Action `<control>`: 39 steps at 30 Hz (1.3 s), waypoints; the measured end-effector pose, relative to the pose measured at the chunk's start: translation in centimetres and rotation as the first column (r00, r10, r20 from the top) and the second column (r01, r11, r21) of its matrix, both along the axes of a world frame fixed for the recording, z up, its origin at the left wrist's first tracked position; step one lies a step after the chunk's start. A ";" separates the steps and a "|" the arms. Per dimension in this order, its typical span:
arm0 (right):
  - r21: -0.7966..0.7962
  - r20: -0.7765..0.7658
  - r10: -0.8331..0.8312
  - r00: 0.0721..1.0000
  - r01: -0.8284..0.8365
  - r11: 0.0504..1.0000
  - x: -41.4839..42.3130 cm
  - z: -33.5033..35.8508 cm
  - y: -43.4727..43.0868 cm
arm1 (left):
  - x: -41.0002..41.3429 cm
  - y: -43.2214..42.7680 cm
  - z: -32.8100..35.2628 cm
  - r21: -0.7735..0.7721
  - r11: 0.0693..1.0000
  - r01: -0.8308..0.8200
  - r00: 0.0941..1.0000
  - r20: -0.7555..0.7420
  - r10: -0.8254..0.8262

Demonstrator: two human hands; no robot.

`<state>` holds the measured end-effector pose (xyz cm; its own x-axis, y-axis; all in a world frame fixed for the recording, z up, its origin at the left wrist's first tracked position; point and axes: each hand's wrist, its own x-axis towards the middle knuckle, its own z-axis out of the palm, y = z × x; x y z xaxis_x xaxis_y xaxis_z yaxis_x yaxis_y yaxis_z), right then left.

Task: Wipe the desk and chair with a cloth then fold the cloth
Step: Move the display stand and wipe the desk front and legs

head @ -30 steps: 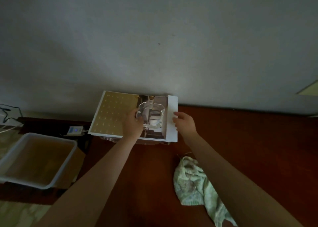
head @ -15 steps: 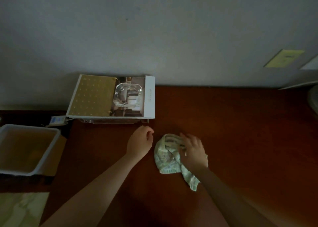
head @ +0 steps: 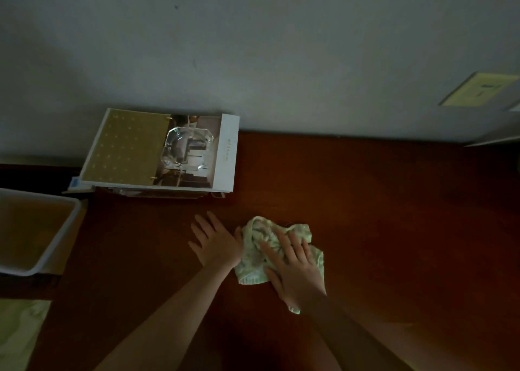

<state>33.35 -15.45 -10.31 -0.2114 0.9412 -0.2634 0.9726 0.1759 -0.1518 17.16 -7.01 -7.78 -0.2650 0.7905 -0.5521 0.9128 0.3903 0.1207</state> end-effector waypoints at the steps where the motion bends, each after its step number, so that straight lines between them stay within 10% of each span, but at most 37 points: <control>1: 0.004 0.003 0.013 1.000 -0.013 1.000 0.4 0.0 0.8 | 0.4 0.5 0.0 -0.044 0.998 -0.034 0.999 0.015 0.035; 10: 0.022 -0.059 -0.141 0.988 0.143 0.989 3.9 0.5 12.1 | 2.6 3.2 -0.6 -0.157 0.933 -0.324 0.935 0.096 0.341; 19: 0.034 -0.019 -0.165 0.986 0.165 0.986 11.8 0.3 20.3 | 1.6 1.9 0.1 -0.144 0.961 -0.235 0.959 0.125 0.253; 28: 0.073 -0.017 -0.485 0.874 0.485 0.872 21.3 0.4 10.8 | 1.9 1.5 2.6 -0.153 0.984 -0.096 0.995 0.019 0.100; 33: 0.047 0.032 -0.300 0.953 0.299 0.953 18.1 -0.4 4.1 | 2.6 1.5 2.7 -0.144 0.987 -0.077 0.996 -0.061 0.068; 39: 0.160 -0.107 0.473 0.874 -0.454 0.876 7.7 -0.6 -0.1 | 2.4 1.3 2.7 -0.121 0.990 -0.078 0.991 -0.115 0.064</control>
<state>41.04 -15.56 -10.87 -0.6573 0.7489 -0.0848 0.7448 0.6282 -0.2249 19.54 -5.73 -5.06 -0.3832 0.6941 -0.6095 0.8871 0.4604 -0.0335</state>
